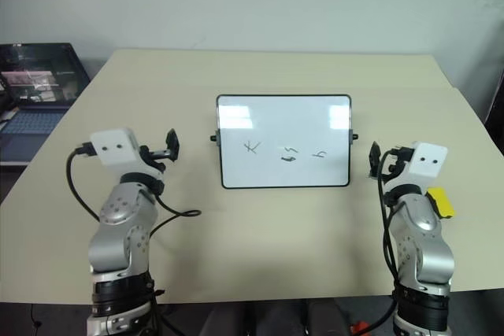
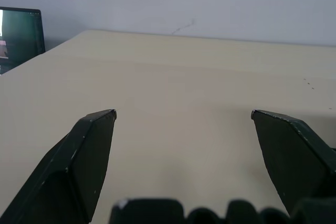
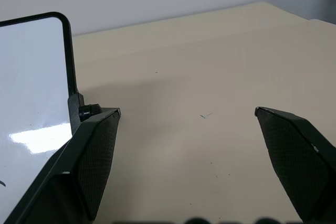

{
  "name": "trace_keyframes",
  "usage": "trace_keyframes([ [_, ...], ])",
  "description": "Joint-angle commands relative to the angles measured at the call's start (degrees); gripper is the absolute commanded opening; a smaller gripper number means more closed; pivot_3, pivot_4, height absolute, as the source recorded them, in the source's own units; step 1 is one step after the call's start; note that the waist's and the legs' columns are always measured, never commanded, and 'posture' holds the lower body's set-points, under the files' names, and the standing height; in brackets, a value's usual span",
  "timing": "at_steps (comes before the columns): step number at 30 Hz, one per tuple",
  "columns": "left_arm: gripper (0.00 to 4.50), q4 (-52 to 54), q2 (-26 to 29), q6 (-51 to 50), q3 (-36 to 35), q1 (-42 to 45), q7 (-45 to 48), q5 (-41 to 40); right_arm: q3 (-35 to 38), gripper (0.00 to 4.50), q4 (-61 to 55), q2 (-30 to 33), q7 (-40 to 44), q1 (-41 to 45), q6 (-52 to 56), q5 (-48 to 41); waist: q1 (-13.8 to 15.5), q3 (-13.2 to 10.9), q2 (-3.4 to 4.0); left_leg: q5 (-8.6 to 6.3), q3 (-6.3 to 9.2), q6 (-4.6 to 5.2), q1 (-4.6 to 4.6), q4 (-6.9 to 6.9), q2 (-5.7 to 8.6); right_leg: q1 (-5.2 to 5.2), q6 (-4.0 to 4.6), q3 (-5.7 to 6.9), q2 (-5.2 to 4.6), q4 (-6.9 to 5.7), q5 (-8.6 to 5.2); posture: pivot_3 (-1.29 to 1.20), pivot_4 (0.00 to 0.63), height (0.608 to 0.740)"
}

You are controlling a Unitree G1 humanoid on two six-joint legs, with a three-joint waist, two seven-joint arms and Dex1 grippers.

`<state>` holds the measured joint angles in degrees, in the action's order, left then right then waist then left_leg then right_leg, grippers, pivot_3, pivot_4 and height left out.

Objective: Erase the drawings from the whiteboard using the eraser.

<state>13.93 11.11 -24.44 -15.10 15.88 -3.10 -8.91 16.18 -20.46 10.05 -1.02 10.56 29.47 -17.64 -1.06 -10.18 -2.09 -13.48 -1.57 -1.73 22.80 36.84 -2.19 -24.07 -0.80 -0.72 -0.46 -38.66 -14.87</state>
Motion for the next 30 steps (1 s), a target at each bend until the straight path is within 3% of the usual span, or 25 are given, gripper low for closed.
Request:
trace_keyframes([
  [1, 4.48, 1.1, 0.3, 0.6, -0.1, 1.3, -0.1, 0.3, 0.8, 4.50, -1.1, 0.4, 0.3, 0.8, -0.8, -0.4, 0.0, 0.0, 0.00, 0.00, 0.00, 0.00, 0.00, 0.00, 0.00, 0.00, 0.00, 0.00, 0.00, 0.00, 0.00, 0.00, 0.150, 0.740],
  [13, 4.48, -0.5, -0.4, 2.2, -0.4, 2.2, -0.6, 0.2, 1.6, 4.50, -1.0, 1.3, 0.6, 1.5, -0.5, -0.6, 0.0, 0.0, 0.00, 0.00, 0.00, 0.00, 0.00, 0.00, 0.00, 0.00, 0.00, 0.00, 0.00, 0.01, 0.00, 0.00, 0.150, 0.740],
  [22, 4.48, -5.6, 5.2, 6.2, -3.5, 4.6, 3.6, -0.9, 2.6, 4.50, 0.0, 2.9, 1.6, 2.3, -0.4, -0.9, -0.1, 0.0, 0.00, 0.00, -0.01, 0.00, 0.00, -0.01, -0.04, 0.00, 0.00, 0.01, 0.07, 0.02, 0.00, 0.00, 0.150, 0.740],
  [30, 4.48, -6.7, 5.7, 6.7, -3.2, 4.9, 6.0, -1.8, 2.4, 4.50, 1.4, 3.3, 1.8, 3.9, -0.4, -1.1, -0.4, 0.0, 0.00, -0.01, -0.01, 0.00, 0.01, -0.01, -0.03, 0.00, -0.01, 0.00, 0.04, 0.04, 0.01, 0.00, 0.150, 0.740],
])
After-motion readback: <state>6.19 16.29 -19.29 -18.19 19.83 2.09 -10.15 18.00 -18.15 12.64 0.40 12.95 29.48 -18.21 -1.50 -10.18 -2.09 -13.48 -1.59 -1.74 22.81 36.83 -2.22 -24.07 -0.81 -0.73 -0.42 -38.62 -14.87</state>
